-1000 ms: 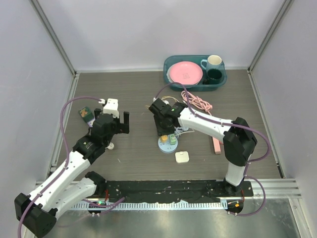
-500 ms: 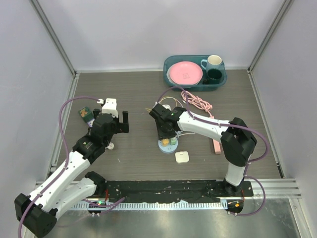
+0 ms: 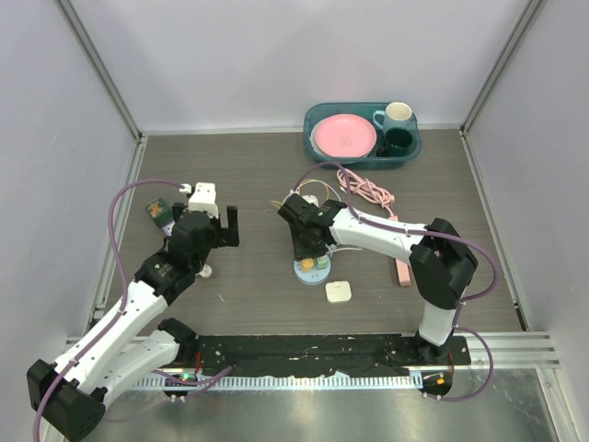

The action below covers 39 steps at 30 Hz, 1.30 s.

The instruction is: Insert the plug

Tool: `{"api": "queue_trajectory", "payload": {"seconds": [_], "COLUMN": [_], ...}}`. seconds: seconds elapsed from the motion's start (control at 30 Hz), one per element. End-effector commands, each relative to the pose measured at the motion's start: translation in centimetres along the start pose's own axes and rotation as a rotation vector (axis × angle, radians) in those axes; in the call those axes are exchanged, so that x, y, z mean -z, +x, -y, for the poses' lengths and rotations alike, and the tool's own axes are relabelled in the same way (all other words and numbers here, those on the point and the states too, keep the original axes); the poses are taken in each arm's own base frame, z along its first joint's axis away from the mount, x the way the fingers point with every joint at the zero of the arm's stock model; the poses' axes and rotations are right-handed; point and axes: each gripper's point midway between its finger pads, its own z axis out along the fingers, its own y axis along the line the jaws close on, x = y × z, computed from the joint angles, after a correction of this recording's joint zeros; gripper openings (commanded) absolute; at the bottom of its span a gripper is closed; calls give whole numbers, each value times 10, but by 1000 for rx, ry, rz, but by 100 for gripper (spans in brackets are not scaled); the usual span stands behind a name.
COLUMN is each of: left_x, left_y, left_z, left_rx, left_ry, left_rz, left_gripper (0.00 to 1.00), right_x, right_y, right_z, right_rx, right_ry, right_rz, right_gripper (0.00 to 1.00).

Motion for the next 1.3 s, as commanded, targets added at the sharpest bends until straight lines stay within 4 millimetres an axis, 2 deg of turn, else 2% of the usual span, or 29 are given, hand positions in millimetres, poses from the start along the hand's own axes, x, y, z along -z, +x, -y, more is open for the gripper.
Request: {"api": "queue_trajectory", "payload": {"seconds": [0.0,0.13,0.4,0.7,0.93,1.27], "left_x": [0,-2,-7,-6,-4,-1], "left_y": [-7,-3,1,1,-2,-4], "left_z": [-5,-6,-8,-9,-8,-10], "left_rx": [38,45,62,69,75,79], "left_ry": [-29,-36,-48,-47,-40,-41], "left_rz": [25,8,-10,-9,4,14], "left_gripper": [100,100,100,100,100,100], "right_x": [22,24,7,-23,-39,-63], "right_y": [-20,-25,-4,24,40,73], "right_z": [-13,-15,2,7,27,56], "right_rx": [-13,3,22,63,67,74], "right_ry": [-61,-64,4,110,203,299], "right_rz": [83,92,41,-16,-47,-113], "right_gripper": [1,1,1,1,1,1]}}
